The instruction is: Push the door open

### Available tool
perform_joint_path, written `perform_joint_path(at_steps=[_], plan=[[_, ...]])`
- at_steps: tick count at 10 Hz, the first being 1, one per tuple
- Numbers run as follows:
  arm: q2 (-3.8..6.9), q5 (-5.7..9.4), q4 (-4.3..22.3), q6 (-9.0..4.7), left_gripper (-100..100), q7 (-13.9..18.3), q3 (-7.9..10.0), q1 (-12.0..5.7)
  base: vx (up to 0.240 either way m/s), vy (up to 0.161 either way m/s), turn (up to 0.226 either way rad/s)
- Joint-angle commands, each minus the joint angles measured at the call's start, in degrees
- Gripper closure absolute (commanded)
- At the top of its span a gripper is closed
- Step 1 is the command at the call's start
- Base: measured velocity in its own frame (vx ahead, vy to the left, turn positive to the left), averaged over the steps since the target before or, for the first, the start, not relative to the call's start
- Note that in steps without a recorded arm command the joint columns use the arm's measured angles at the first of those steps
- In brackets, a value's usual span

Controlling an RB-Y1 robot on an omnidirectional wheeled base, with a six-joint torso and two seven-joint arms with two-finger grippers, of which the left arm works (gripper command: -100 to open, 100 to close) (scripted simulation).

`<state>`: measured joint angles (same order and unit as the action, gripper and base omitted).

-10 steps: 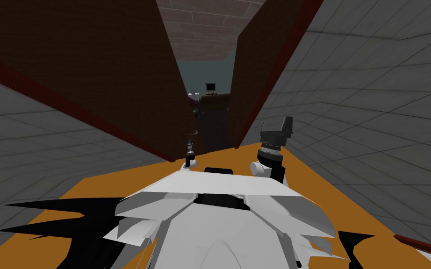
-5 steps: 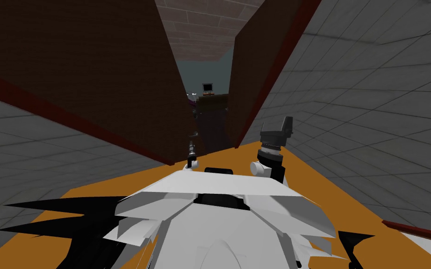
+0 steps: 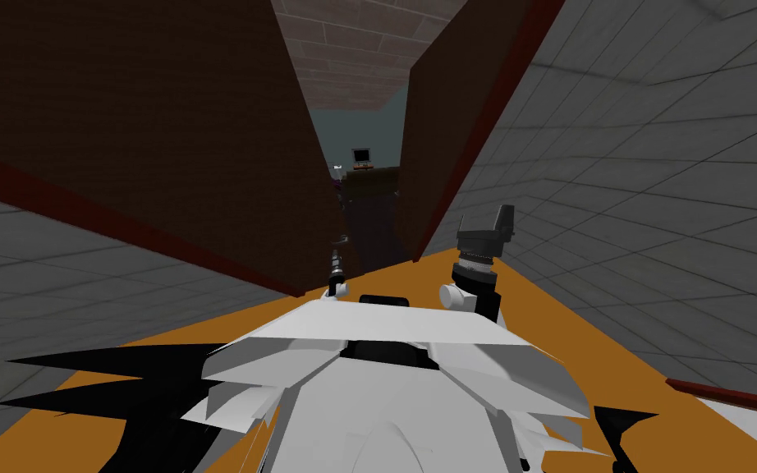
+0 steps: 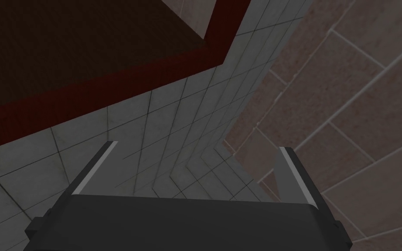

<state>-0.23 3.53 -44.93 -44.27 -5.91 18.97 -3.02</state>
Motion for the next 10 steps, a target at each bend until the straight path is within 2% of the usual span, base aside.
perform_joint_path(at_steps=[1, 2, 4, 6, 7, 8, 9, 10], plan=[[1.07, 0.02, -0.58, 0.18, -100, 0.09, 0.01, 0.43, 0.163, 0.057, -0.027], [1.49, 0.07, -0.38, -0.03, -100, 0.14, 0.07, 0.49, 0.184, 0.042, -0.022], [1.49, 0.17, 0.03, -0.47, -100, 0.23, 0.21, 0.59, 0.203, 0.066, -0.024], [0.54, 0.27, 0.40, -0.86, -100, 0.31, 0.33, 0.68, 0.178, 0.083, -0.022], [-0.49, 0.32, 0.60, -1.08, -100, 0.36, 0.40, 0.73, 0.168, 0.082, -0.021], [0.11, 0.30, 0.35, -0.77, -100, 0.34, 0.37, 0.68, 0.080, 0.038, -0.008], [0.11, 0.30, 0.35, -0.77, 100, 0.34, 0.37, 0.68, -0.012, -0.005, 0.006], [0.11, 0.30, 0.35, -0.77, 100, 0.34, 0.37, 0.68, -0.028, -0.013, -0.004]])
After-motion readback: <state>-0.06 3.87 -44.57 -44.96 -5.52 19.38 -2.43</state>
